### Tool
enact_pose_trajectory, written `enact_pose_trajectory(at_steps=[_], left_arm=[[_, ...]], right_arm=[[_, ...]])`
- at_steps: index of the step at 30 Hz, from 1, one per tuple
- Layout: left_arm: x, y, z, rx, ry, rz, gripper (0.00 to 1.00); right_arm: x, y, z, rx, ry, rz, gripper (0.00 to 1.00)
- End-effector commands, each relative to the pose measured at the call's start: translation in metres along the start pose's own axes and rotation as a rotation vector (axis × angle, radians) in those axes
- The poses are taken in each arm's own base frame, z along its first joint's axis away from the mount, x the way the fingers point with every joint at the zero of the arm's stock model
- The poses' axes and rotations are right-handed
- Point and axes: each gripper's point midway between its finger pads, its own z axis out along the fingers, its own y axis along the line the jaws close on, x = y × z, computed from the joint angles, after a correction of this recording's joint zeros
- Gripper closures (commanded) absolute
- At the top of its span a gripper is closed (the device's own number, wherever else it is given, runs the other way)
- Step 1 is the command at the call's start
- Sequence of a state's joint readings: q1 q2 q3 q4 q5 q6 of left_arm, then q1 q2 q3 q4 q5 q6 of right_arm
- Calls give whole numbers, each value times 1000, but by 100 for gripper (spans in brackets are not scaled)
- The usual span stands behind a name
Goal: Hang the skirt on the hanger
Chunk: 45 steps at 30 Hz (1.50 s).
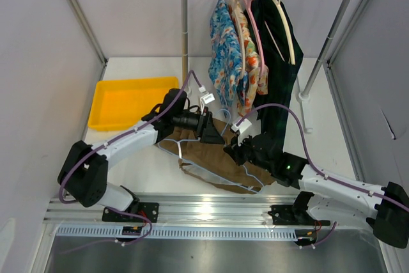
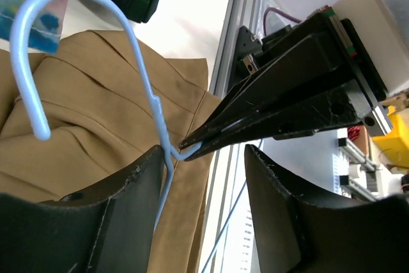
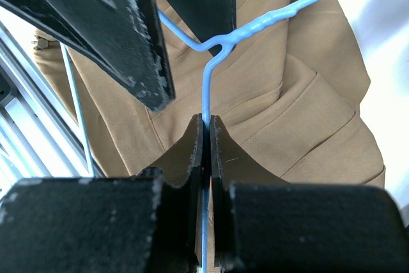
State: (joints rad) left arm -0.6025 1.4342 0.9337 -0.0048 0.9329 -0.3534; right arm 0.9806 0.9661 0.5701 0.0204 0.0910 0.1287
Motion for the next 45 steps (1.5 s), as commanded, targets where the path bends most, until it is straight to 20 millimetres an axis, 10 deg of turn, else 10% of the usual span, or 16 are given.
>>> enact_pose_trajectory(at_steps=[1,11,23,27,32,38,45], left_arm=[[-8,-5,2,55,-40,8,42],[-7,2,5,49,-105,-26,50],[-9,-2,2,54,-135,20,100],[-11,4,-5,-28,-172,89,100],[-16,16,-15,-148,-213,150,100],[-28,33,-29,-300,-278,181,100],[-37,40,-42,-393,-336,205,100]], right_arm=[[-35,3,0,7,-106,-3,100],[-36,5,1,2,-109,-7,100],[-27,-7,3,82,-56,35,98],[-15,-20,-9,185,31,118,42],[-28,-37,-51,307,4,281,20],[-26,-40,-88,368,58,425,33],[34,-24,-113,363,264,584,59]])
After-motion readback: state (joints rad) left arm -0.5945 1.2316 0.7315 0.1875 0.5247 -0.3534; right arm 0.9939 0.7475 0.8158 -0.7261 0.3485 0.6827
